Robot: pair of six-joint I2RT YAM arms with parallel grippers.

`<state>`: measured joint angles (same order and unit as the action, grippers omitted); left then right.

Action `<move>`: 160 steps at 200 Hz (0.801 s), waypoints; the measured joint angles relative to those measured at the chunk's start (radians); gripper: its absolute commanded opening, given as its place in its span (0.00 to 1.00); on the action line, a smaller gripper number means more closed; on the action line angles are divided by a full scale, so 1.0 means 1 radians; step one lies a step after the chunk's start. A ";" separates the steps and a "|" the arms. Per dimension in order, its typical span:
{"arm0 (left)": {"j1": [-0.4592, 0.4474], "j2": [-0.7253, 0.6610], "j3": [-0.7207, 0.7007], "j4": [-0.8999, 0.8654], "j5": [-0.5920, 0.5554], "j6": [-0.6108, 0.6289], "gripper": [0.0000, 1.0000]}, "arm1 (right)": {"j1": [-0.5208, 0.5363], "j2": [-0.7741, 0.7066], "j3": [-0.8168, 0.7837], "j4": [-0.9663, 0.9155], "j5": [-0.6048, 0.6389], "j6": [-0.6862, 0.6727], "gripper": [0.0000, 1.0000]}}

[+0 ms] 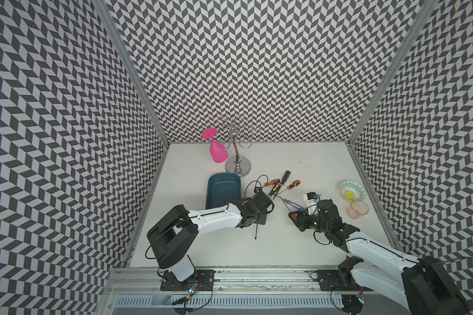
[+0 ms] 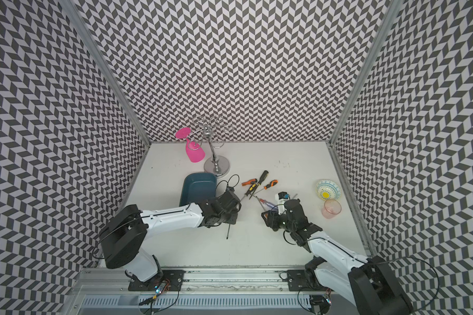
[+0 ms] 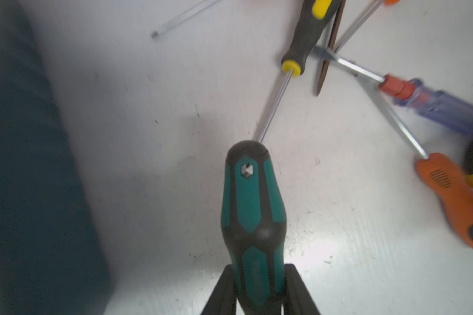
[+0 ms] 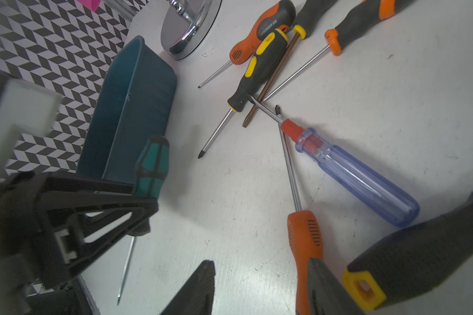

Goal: Put the screwdriver on the desktop into the storage box
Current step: Pick up the screwdriver from the center of the board, then place the screwdriver in the storage box.

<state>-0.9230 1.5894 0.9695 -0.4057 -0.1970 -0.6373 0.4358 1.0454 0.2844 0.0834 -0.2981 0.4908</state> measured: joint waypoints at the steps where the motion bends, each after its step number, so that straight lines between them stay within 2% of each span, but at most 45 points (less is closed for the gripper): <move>1: 0.002 -0.003 0.000 -0.001 0.000 0.001 0.03 | 0.000 0.000 0.000 0.000 0.000 0.000 0.57; 52: 0.183 -0.152 0.083 -0.057 0.001 0.094 0.03 | 0.000 -0.006 -0.006 0.003 0.003 0.003 0.57; 95: 0.344 -0.159 0.091 -0.093 0.003 0.169 0.02 | 0.000 -0.013 -0.009 0.011 0.006 0.007 0.57; 160: 0.420 -0.087 0.091 -0.089 0.008 0.203 0.02 | 0.000 -0.013 -0.009 0.018 0.006 0.007 0.57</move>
<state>-0.5034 1.5028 1.0607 -0.4942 -0.1886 -0.4347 0.4358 1.0325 0.2752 0.1013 -0.2916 0.4980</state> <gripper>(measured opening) 0.279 0.571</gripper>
